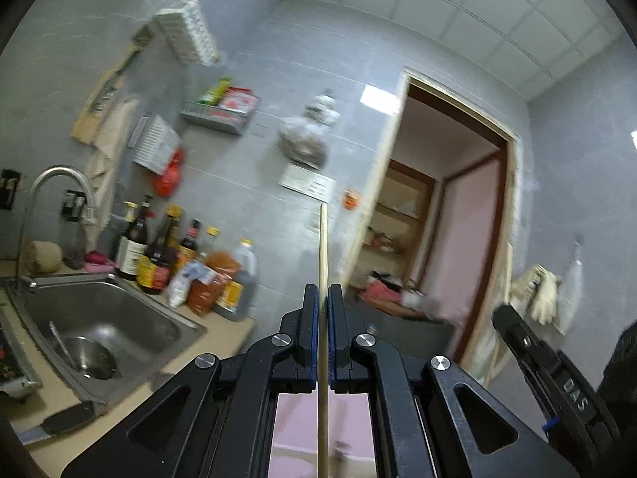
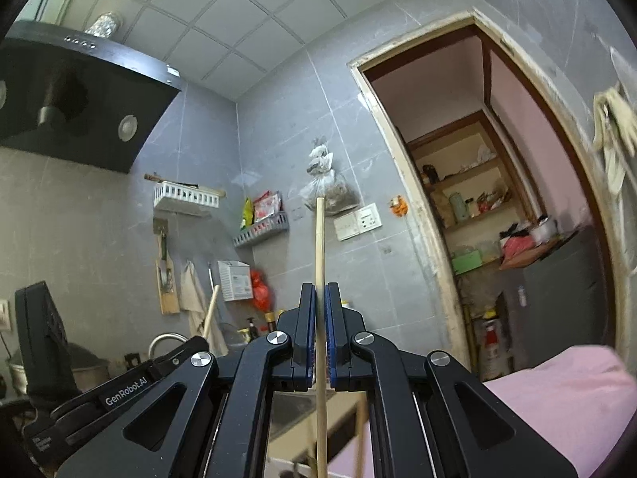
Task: Organize utensils
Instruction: 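Lift both held chopsticks and carry them over the white basket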
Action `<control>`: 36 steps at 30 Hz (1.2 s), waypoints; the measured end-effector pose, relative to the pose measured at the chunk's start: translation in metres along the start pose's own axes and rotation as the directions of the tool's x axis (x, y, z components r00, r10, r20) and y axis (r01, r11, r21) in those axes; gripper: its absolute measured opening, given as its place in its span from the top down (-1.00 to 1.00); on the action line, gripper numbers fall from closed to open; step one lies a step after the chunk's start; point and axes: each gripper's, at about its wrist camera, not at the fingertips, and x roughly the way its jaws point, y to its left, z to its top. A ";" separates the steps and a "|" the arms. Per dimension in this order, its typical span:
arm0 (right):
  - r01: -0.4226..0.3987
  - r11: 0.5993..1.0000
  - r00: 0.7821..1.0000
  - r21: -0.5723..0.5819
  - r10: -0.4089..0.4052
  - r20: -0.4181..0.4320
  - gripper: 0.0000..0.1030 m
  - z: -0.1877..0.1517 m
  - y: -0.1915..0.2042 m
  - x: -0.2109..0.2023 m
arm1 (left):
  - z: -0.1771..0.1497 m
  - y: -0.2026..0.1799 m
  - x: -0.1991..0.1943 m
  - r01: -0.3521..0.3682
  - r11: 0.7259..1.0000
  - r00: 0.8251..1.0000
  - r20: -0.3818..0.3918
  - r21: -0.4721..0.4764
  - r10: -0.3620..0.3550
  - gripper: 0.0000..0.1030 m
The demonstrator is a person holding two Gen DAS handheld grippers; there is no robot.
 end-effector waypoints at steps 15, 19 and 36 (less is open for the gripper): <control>0.009 0.999 0.999 -0.039 -0.010 -0.040 0.94 -0.037 0.000 0.021 | -0.024 0.063 0.012 -0.170 0.973 0.983 0.037 -0.159 0.178 0.96; 0.017 0.996 0.998 -0.082 -0.022 -0.059 0.94 -0.046 0.004 0.022 | -0.029 0.061 0.014 -0.191 0.970 0.979 0.041 -0.147 0.199 0.96; 0.043 0.994 0.988 -0.104 -0.057 -0.140 0.94 -0.066 0.005 0.023 | -0.070 0.032 0.014 -0.172 0.984 0.984 -0.029 0.045 0.173 0.96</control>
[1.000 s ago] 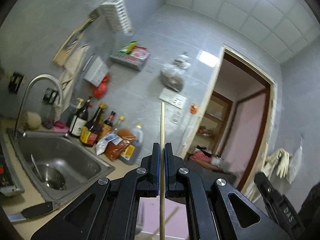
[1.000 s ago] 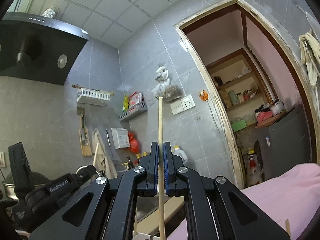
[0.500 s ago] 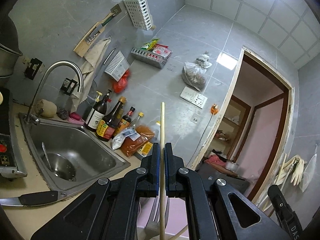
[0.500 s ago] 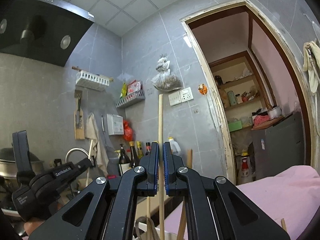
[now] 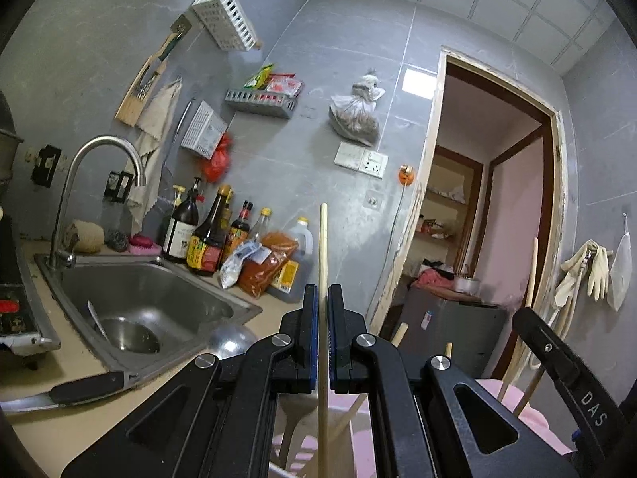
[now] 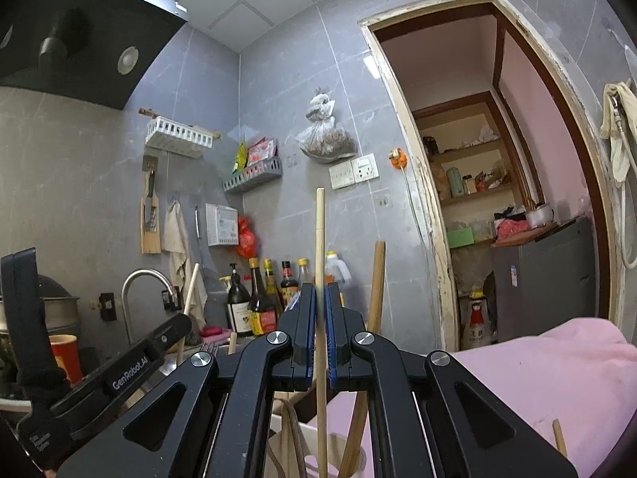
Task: Organize utensils
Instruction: 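Lift both held chopsticks and carry them over the white basket, then lower both chopsticks into the basket and open both tools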
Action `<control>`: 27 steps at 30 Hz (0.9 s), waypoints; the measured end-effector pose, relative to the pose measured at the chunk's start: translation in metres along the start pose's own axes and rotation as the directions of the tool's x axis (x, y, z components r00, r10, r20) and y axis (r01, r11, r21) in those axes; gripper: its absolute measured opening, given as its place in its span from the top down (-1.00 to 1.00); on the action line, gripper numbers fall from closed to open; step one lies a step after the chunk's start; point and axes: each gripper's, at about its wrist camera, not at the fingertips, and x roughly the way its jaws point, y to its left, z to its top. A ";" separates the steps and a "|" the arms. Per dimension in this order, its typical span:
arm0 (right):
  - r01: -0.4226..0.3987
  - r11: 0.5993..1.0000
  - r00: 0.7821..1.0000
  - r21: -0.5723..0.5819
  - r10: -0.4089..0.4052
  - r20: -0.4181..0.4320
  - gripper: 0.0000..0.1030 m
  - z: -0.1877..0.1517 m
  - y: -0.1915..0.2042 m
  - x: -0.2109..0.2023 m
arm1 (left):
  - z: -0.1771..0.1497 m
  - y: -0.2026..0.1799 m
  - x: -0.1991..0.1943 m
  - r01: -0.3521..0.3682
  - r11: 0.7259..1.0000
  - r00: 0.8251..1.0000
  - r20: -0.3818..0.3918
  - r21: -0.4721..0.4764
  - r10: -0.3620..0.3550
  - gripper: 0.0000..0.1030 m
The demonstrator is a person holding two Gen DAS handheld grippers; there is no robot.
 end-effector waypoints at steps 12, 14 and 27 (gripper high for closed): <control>-0.008 1.000 0.998 -0.019 0.007 -0.055 0.94 -0.008 0.000 0.007 | -0.012 -0.002 0.001 0.016 1.000 0.994 -0.106 -0.021 -0.019 0.96; -0.007 1.000 0.998 -0.019 0.006 -0.062 0.94 -0.010 0.000 0.008 | -0.013 -0.001 0.000 0.020 0.999 0.993 -0.116 -0.026 -0.023 0.96; -0.017 1.000 0.997 -0.014 0.016 -0.073 0.91 -0.014 0.000 0.009 | -0.014 0.000 -0.008 0.038 0.998 0.992 -0.120 -0.053 -0.044 0.95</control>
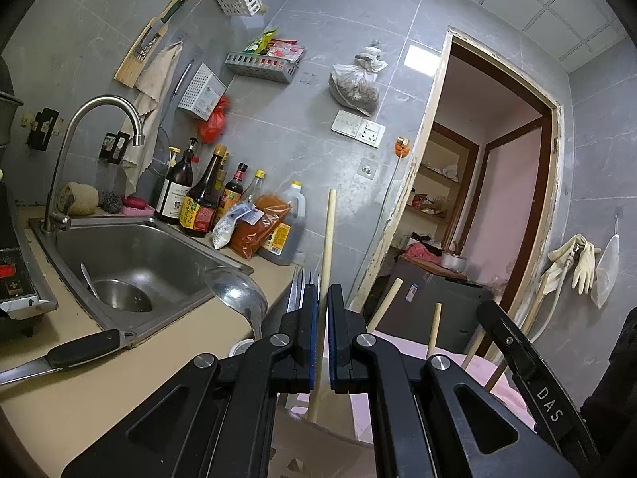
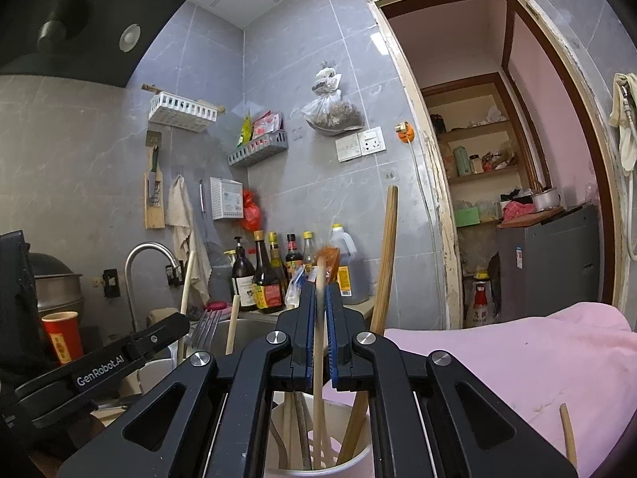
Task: Organize utensils
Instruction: 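Lower both chopsticks into the basket and open both tools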
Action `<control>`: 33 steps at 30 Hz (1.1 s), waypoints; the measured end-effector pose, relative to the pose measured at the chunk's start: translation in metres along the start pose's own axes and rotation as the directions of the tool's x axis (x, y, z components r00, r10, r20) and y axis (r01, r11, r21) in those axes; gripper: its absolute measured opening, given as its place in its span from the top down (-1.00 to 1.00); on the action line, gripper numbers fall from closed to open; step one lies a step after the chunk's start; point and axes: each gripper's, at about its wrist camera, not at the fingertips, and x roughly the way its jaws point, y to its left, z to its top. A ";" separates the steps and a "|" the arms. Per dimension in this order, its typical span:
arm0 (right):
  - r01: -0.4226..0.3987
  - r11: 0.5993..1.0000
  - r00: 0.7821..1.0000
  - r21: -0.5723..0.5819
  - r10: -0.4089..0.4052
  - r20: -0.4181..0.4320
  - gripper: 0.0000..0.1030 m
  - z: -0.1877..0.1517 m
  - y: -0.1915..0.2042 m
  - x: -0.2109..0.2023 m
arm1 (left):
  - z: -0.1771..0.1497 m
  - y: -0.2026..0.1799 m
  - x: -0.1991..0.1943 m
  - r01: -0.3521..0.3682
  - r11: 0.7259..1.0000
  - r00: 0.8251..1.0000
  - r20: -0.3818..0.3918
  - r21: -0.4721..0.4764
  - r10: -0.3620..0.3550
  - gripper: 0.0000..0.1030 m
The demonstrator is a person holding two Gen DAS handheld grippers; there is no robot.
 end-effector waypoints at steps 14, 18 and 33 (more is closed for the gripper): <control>0.011 0.999 0.997 -0.035 -0.008 0.075 0.60 0.002 0.010 -0.012 | 0.009 -0.005 -0.018 0.037 0.999 0.998 0.055 -0.015 -0.036 0.94; 0.027 0.999 0.994 -0.040 -0.023 0.110 0.57 0.005 0.010 -0.018 | 0.011 -0.006 -0.022 0.042 0.999 0.997 0.067 -0.011 -0.041 0.93; 0.079 0.995 0.966 -0.060 -0.061 0.250 0.06 0.025 0.020 -0.047 | 0.020 -0.012 -0.036 0.046 0.999 0.992 0.119 0.017 -0.048 0.41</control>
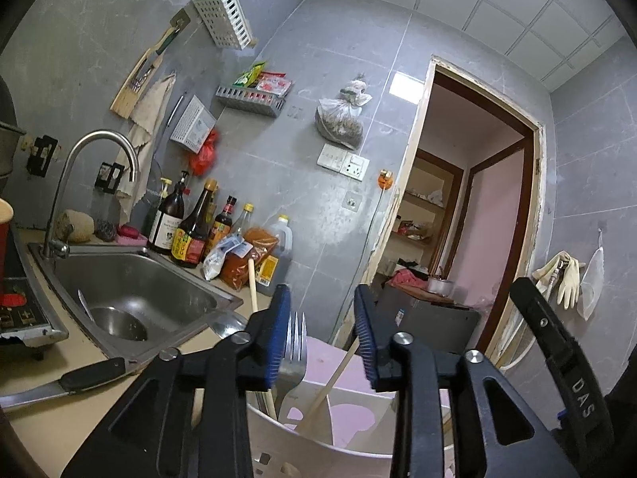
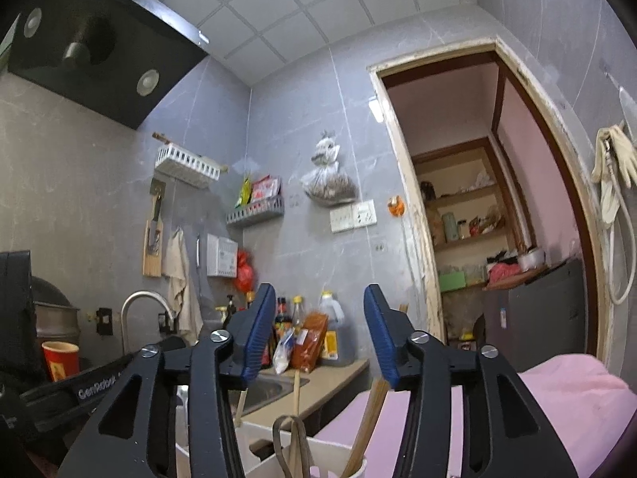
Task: Organize utensils
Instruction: 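Lower both chopsticks into the basket and open both tools, then move both tools back toward the remaining spoon and chopstick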
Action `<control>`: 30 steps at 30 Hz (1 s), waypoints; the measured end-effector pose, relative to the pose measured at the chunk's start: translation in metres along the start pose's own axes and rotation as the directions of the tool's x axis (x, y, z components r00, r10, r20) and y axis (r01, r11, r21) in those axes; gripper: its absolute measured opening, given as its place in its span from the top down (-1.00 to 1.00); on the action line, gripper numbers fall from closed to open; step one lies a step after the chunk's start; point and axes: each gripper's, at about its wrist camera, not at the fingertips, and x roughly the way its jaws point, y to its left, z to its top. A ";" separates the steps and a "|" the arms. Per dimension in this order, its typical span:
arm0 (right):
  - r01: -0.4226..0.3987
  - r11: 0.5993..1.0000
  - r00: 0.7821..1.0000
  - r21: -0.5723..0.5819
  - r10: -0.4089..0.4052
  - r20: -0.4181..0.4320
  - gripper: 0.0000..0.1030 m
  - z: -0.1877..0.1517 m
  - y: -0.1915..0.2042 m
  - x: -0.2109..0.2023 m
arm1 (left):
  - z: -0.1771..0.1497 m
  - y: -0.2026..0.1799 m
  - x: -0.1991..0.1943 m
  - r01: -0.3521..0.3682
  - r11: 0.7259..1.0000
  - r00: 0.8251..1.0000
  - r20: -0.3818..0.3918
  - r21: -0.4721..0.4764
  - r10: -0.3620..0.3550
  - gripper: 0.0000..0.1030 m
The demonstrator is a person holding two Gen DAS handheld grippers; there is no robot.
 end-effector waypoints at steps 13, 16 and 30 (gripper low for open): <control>0.141 0.990 0.985 -0.022 -0.143 -0.101 -0.72 0.026 -0.041 -0.035 | -0.003 -0.037 -0.008 0.121 0.990 0.991 -0.057 0.077 -0.117 -0.38; 0.172 0.985 0.978 -0.019 -0.173 -0.116 -0.88 0.033 -0.053 -0.050 | -0.009 -0.046 -0.010 0.148 0.985 0.986 -0.089 0.087 -0.140 -0.57; 0.279 0.953 0.897 -0.121 -0.303 -0.322 -1.00 0.040 -0.109 -0.123 | -0.056 -0.109 -0.012 0.301 0.928 0.900 -0.387 0.217 -0.201 -0.88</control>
